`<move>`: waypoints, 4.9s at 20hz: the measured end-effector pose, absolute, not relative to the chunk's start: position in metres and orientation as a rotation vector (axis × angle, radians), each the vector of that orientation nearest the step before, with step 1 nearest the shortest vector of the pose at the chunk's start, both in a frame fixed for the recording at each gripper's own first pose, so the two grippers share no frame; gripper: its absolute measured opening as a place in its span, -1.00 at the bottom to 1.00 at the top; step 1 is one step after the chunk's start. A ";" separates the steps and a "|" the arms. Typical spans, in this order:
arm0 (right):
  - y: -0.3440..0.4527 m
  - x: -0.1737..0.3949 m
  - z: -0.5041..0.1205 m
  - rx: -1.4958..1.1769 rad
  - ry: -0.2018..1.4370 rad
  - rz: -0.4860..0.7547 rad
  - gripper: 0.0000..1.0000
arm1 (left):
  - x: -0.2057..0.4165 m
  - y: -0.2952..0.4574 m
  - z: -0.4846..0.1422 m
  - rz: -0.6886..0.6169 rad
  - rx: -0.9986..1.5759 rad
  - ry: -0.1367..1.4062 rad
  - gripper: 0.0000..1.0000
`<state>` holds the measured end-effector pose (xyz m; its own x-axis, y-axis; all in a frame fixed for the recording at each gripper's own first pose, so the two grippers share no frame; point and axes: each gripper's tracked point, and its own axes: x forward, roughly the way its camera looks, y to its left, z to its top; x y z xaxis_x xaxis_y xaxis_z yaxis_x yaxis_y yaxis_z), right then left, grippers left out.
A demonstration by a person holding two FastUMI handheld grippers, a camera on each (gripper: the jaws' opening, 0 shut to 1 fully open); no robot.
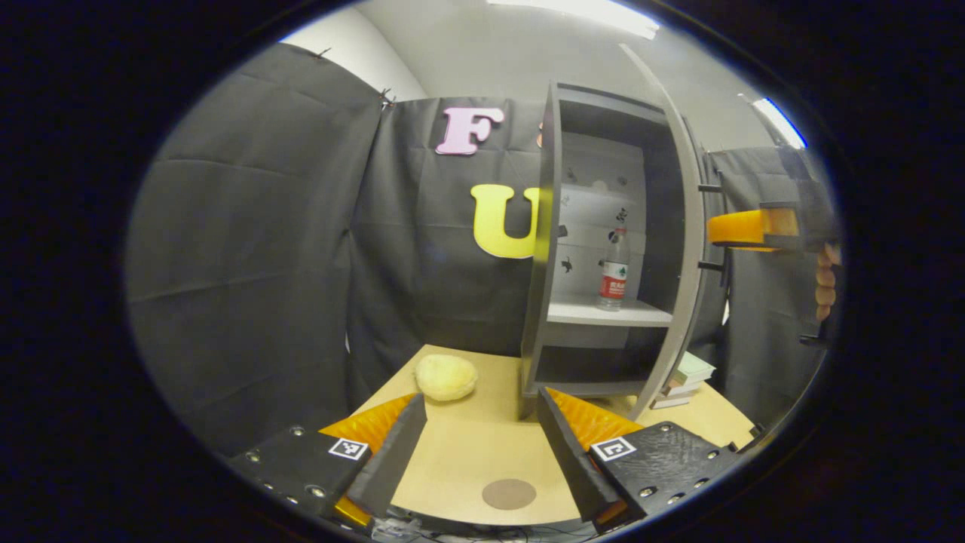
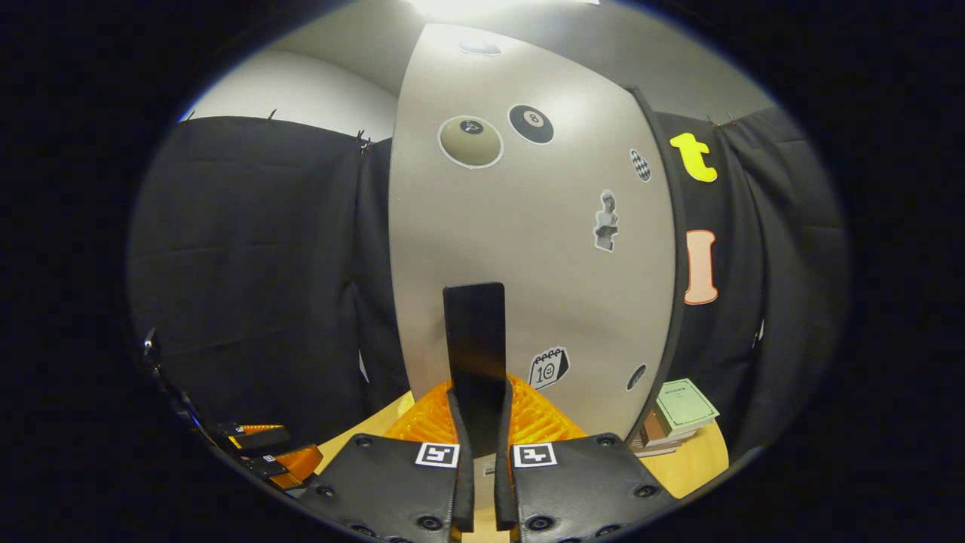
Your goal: Open the cabinet door with the right hand, grasp the bottle in the cabinet with the left hand and place it on the coaster, then close the cabinet door with the right hand.
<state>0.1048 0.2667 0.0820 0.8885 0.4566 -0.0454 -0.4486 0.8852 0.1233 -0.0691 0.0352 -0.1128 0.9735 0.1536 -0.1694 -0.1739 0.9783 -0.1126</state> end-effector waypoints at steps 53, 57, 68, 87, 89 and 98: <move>0.282 0.061 0.056 0.298 0.090 0.201 0.96 | 0.234 -0.116 -0.015 -0.283 -0.072 0.031 0.80; 0.294 0.084 0.053 0.292 0.062 0.222 0.96 | 0.286 -0.139 -0.016 -0.344 -0.044 0.046 0.78; 0.309 0.097 0.042 0.218 0.051 0.244 0.96 | 0.386 -0.184 -0.018 -0.392 -0.061 0.077 0.81; 0.289 0.091 0.054 0.253 0.019 0.205 0.95 | 0.381 -0.192 -0.013 -0.425 -0.126 0.103 0.49; 0.284 0.082 0.063 0.282 0.003 0.216 0.96 | 0.354 -0.189 -0.002 -0.448 -0.130 0.085 0.54; 0.237 0.035 0.074 0.240 -0.019 0.156 0.96 | 0.236 -0.162 -0.001 -0.454 -0.015 0.027 0.59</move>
<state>0.0351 0.2366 0.0738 0.9877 0.1516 0.0372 -0.1561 0.9592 0.2357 0.2363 -0.1616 -0.0005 0.8982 -0.4390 -0.0231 0.4386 0.8984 -0.0206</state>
